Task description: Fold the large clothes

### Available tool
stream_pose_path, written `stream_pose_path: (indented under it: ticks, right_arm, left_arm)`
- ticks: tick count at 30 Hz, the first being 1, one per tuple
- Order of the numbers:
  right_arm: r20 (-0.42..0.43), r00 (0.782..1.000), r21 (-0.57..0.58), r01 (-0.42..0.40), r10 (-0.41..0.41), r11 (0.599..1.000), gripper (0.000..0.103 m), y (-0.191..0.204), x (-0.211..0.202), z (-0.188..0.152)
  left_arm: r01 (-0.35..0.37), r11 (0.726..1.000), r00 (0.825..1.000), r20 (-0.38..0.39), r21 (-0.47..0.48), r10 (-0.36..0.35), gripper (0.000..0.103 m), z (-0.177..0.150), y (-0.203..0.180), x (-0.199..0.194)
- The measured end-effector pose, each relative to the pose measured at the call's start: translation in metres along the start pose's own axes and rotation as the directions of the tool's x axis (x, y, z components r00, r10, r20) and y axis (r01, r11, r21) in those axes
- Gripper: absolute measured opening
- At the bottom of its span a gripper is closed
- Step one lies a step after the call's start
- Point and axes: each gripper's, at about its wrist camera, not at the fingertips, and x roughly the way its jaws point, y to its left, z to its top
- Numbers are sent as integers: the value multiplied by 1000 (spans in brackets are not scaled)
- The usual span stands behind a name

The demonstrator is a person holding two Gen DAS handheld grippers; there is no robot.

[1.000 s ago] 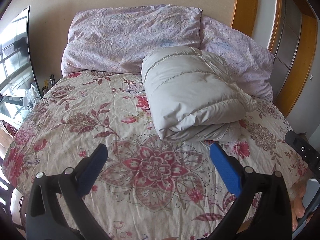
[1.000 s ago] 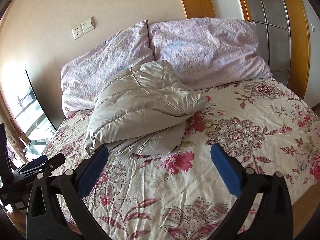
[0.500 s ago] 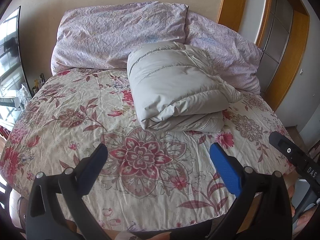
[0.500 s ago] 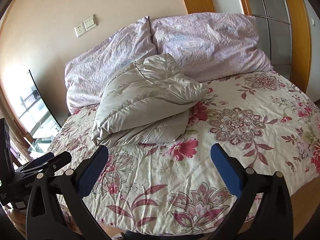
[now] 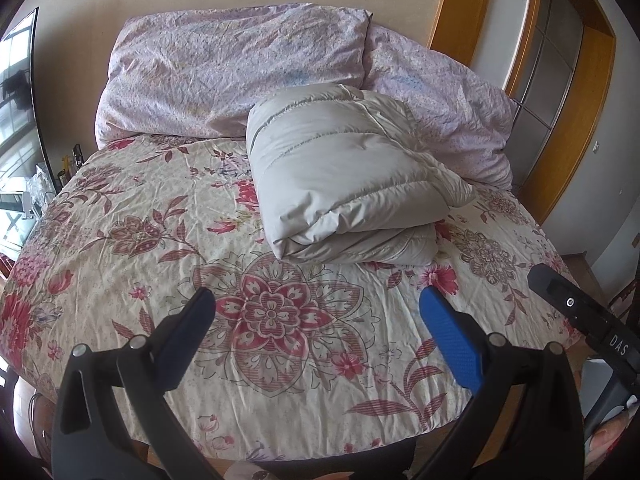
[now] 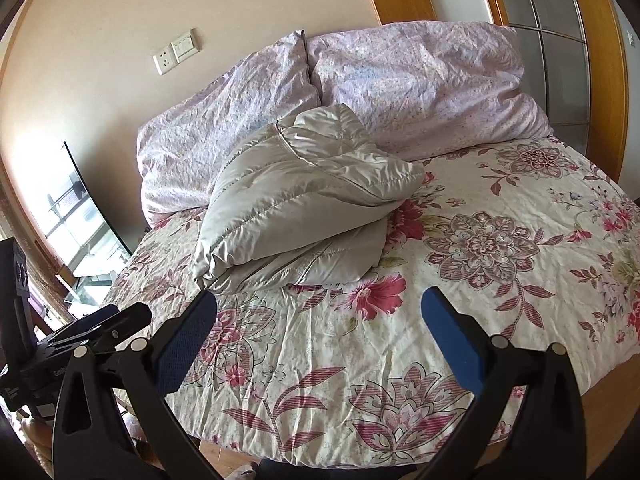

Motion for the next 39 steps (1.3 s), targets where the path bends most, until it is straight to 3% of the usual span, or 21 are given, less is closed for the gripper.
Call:
stream_pose_path:
  ticks: [39]
  right_arm:
    - [-19,1000,23,-7,8,1000,102,-8,8,-1]
  left_arm:
    - [5,1000,1000,-19,-9,-5,101,-1,4,8]
